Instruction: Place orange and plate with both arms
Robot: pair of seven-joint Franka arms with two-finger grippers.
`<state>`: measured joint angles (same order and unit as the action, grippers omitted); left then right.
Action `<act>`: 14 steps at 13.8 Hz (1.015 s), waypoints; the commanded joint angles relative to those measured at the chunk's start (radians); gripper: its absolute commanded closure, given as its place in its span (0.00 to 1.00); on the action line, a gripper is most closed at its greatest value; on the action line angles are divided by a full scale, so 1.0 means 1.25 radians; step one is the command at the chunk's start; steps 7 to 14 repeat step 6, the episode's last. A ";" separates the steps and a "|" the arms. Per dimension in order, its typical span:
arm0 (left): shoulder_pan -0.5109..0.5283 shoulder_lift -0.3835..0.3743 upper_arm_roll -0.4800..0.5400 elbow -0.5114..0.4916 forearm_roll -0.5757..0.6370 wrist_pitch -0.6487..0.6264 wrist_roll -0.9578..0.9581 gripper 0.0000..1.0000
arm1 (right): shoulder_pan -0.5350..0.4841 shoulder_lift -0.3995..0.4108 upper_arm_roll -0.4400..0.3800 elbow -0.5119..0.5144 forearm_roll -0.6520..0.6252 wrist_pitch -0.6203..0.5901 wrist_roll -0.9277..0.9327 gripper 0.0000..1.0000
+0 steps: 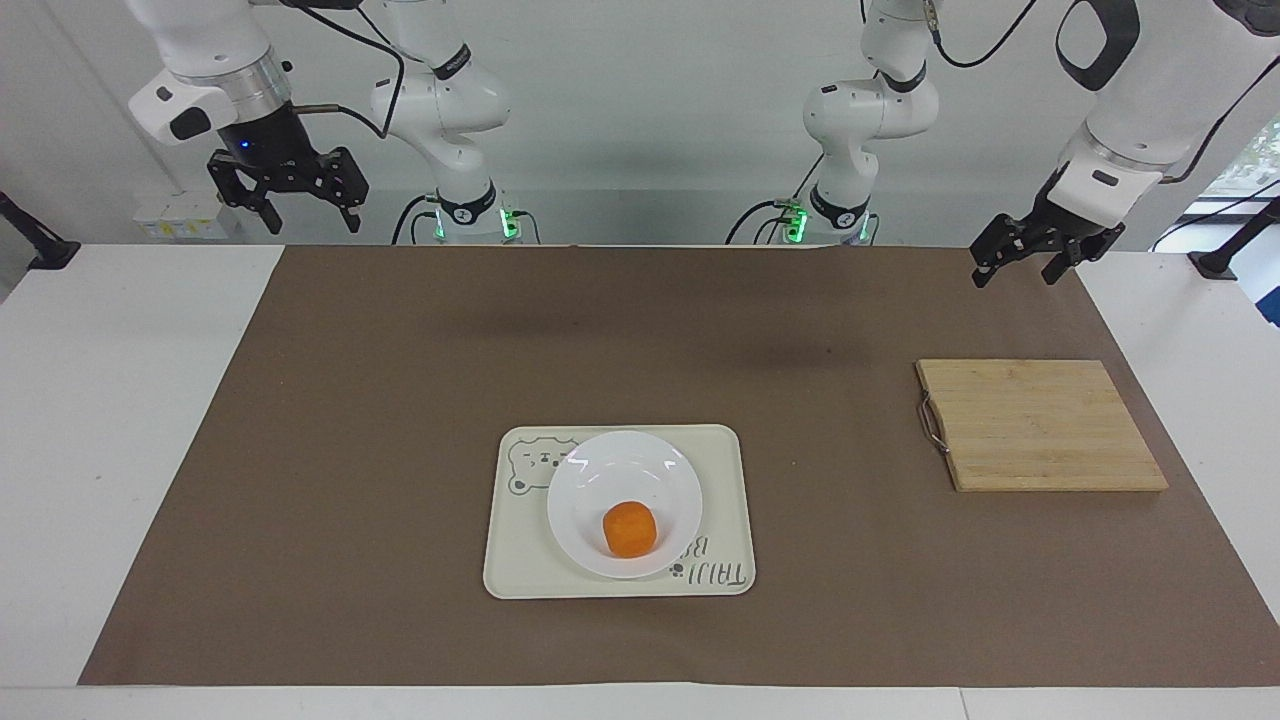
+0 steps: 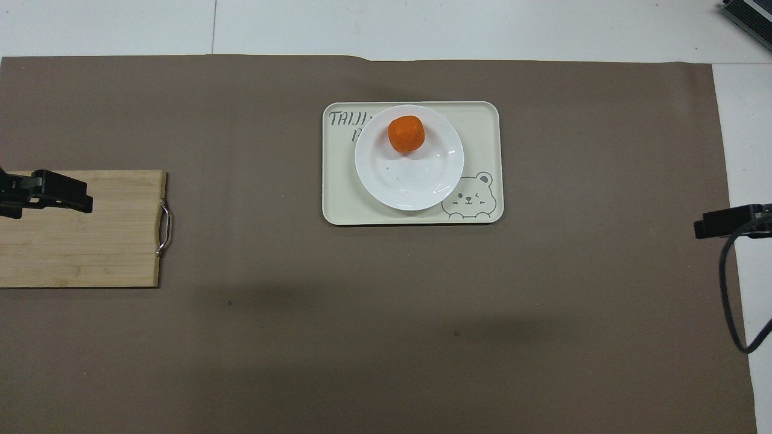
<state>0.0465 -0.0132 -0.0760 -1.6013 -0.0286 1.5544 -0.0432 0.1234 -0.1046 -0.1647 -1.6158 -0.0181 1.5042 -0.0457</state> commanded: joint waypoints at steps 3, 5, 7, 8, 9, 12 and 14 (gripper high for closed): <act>0.002 0.009 -0.001 0.022 0.008 -0.021 -0.008 0.00 | -0.009 0.017 0.000 0.027 0.012 -0.020 0.013 0.00; 0.002 0.009 -0.001 0.022 0.009 -0.021 -0.008 0.00 | -0.009 0.016 0.000 0.027 0.011 -0.020 0.006 0.00; 0.002 0.009 -0.001 0.022 0.008 -0.021 -0.008 0.00 | -0.008 0.016 0.000 0.025 0.011 -0.020 0.005 0.00; 0.002 0.009 -0.001 0.022 0.008 -0.021 -0.008 0.00 | -0.008 0.016 0.000 0.025 0.011 -0.020 0.005 0.00; 0.002 0.009 -0.001 0.022 0.008 -0.021 -0.008 0.00 | -0.008 0.016 0.000 0.025 0.011 -0.020 0.005 0.00; 0.002 0.009 -0.001 0.022 0.008 -0.021 -0.008 0.00 | -0.008 0.016 0.000 0.025 0.011 -0.020 0.005 0.00; 0.002 0.009 -0.001 0.022 0.008 -0.021 -0.008 0.00 | -0.008 0.016 0.000 0.025 0.011 -0.020 0.005 0.00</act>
